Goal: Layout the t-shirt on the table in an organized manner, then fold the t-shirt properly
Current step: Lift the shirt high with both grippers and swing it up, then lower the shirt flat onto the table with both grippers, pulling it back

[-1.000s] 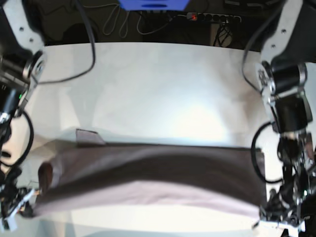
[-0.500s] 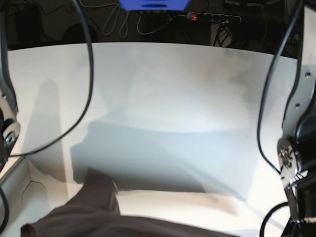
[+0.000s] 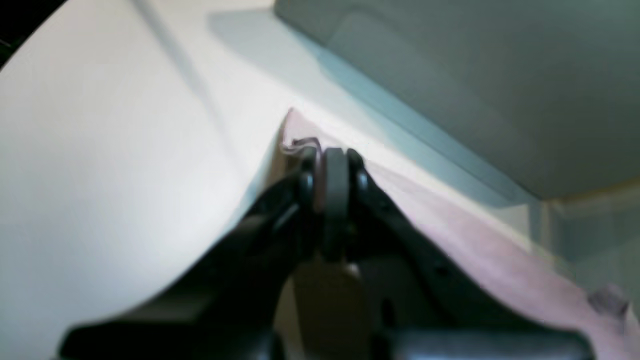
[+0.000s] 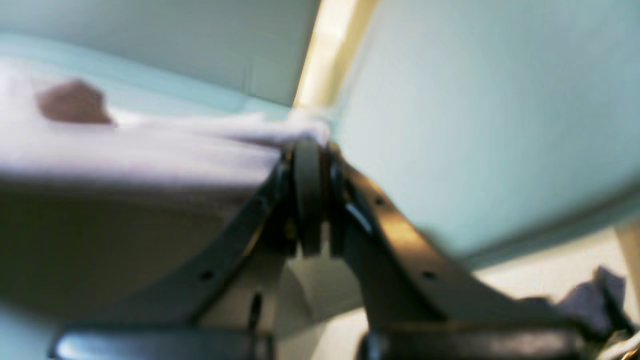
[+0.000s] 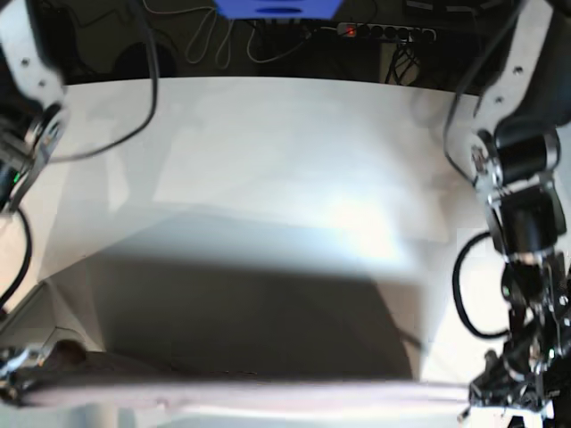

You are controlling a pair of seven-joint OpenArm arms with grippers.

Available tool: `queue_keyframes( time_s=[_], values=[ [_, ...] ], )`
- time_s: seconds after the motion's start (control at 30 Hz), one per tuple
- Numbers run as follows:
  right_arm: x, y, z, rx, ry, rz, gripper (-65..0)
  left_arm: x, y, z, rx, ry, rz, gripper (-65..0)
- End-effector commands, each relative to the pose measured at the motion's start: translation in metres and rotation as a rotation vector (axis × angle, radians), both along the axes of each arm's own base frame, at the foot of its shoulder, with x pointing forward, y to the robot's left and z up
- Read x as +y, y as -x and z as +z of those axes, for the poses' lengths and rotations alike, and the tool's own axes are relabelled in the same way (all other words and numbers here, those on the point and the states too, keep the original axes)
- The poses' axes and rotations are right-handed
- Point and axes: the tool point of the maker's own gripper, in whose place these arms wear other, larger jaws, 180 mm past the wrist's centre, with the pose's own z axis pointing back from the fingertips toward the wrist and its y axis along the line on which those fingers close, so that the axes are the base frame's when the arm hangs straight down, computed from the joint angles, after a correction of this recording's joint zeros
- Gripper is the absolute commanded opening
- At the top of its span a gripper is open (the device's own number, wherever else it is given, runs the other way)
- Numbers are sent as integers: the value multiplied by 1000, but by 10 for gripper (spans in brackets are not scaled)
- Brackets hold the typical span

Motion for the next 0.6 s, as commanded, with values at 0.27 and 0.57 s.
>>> queue_keyframes(
  time_s=[0.27,0.57],
  values=[
    [38,131,-148,233,-164,-15,-650,20,94,-117,171,50,60,-649],
    [46,228,-233,409,-263,-58,-650,31,185,-204,374,57,107,-649]
  ],
)
